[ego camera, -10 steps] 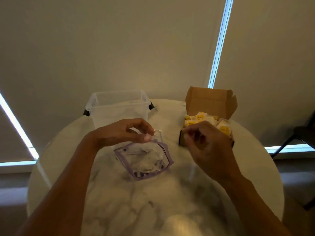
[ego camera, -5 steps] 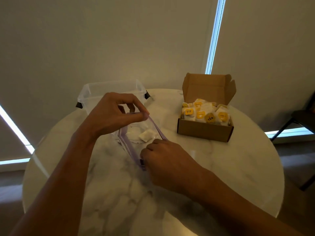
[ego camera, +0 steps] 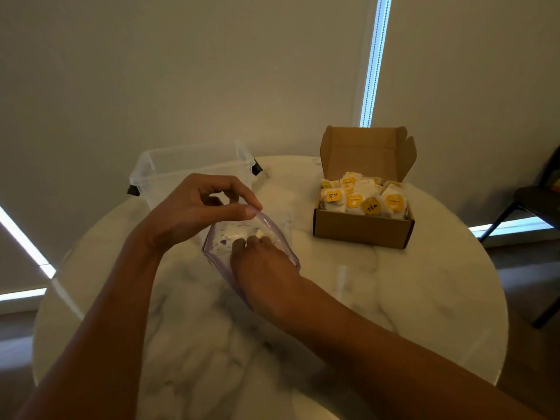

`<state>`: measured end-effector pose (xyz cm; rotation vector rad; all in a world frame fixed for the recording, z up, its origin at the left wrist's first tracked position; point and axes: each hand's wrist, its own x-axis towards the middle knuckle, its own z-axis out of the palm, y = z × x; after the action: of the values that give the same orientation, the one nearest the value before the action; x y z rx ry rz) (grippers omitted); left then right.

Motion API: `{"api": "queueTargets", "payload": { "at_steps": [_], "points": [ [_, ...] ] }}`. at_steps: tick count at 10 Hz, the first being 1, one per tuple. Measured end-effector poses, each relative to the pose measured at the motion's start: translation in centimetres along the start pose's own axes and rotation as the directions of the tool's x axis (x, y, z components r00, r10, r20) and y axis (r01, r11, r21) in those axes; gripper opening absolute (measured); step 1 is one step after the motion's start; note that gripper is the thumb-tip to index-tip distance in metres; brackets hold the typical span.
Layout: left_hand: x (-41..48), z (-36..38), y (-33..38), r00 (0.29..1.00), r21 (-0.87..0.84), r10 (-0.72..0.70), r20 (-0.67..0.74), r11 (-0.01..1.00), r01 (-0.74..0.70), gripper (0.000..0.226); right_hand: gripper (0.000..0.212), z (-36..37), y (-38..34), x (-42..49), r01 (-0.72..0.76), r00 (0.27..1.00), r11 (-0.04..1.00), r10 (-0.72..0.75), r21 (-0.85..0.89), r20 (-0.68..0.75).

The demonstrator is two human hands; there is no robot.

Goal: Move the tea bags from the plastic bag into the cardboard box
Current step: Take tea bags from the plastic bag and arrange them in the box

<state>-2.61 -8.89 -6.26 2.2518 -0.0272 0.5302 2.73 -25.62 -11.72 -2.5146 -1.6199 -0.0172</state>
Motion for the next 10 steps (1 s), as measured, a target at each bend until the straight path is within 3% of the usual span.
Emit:
{"api": "queueTargets", "payload": {
  "at_steps": [1, 2, 3, 4, 6, 7, 8, 9, 10],
  "points": [
    [-0.1, 0.0, -0.5, 0.997, -0.078, -0.011, 0.07, 0.997, 0.016, 0.036, 0.05, 0.5, 1.2, 1.3, -0.014, 0.999, 0.999, 0.013, 0.046, 0.037],
    [0.0, 0.5, -1.0, 0.997, -0.089, -0.034, 0.075, 0.995, 0.041, 0.061, 0.07, 0.6, 1.7, 1.4, 0.016, 0.999, 1.0, -0.016, 0.017, 0.027],
    [0.2, 1.3, -1.9, 0.982, -0.045, -0.187, 0.024, 0.981, 0.187, 0.081, 0.068, 0.9, 2.4, 1.0, 0.044, 0.997, 0.999, -0.042, 0.027, -0.07],
    [0.3, 2.2, -2.5, 0.953, -0.038, -0.301, 0.029, 0.953, 0.302, 0.081, 0.061, 0.7, 3.1, 0.4, 0.025, 0.999, 0.999, -0.024, 0.04, -0.035],
    [0.1, 2.8, -2.2, 0.939, -0.064, -0.339, 0.05, 0.937, 0.342, 0.073, 0.043, 4.1, 6.9, -1.6, 0.152, 0.971, 0.986, -0.136, 0.064, -0.196],
    [0.1, 2.8, -2.4, 0.933, -0.071, -0.355, 0.061, 0.931, 0.359, 0.075, 0.024, -1.8, 4.4, -2.6, 0.302, 0.932, 0.83, -0.155, 0.468, -0.326],
    [0.1, 2.6, -2.7, 0.912, -0.058, -0.395, 0.111, 0.913, 0.403, 0.083, 0.016, -4.0, 6.5, -5.0, 0.29, 0.932, 0.642, -0.022, 0.71, -0.361],
    [0.1, 2.6, -3.1, 0.905, -0.019, -0.406, 0.129, 0.911, 0.411, 0.088, 0.017, -4.0, 9.2, -5.9, 0.173, 0.946, 0.439, 0.174, 0.881, -0.272],
    [0.1, 2.8, -3.1, 0.9, -0.015, -0.418, 0.124, 0.906, 0.423, 0.083, 0.021, -3.4, 11.6, -6.4, 0.167, 0.934, 0.299, 0.258, 0.939, -0.248]
  ]
}}
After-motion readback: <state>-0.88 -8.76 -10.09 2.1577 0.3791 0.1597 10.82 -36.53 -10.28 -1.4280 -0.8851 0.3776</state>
